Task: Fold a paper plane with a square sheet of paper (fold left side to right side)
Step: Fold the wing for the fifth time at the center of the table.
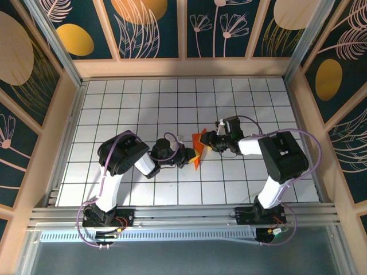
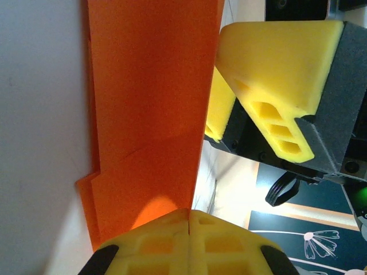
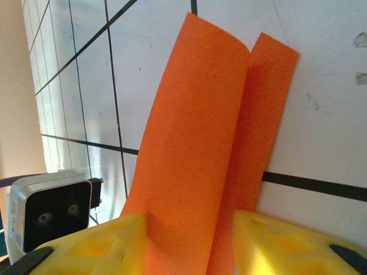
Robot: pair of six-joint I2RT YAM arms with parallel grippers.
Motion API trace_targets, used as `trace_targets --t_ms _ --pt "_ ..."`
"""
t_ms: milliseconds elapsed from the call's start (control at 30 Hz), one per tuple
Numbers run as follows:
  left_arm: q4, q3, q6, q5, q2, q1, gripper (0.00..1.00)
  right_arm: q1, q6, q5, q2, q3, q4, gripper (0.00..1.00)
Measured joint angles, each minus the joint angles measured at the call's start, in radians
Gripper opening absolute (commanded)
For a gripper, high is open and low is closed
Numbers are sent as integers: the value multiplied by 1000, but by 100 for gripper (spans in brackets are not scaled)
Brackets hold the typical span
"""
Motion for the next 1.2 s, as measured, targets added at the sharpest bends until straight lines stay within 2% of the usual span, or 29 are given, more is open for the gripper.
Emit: trace_targets --t_ms 267,700,933,1200 --pt "31 -3 -14 0 18 1 6 14 2 19 18 27 -10 43" --pt "38 -10 -13 -4 17 1 22 27 -8 50 25 65 -85 43" --pt "-31 -21 35 -11 -28 21 33 27 -11 53 25 67 -88 43" --pt "-101 18 79 -3 -42 45 40 28 -13 53 25 70 -95 43"
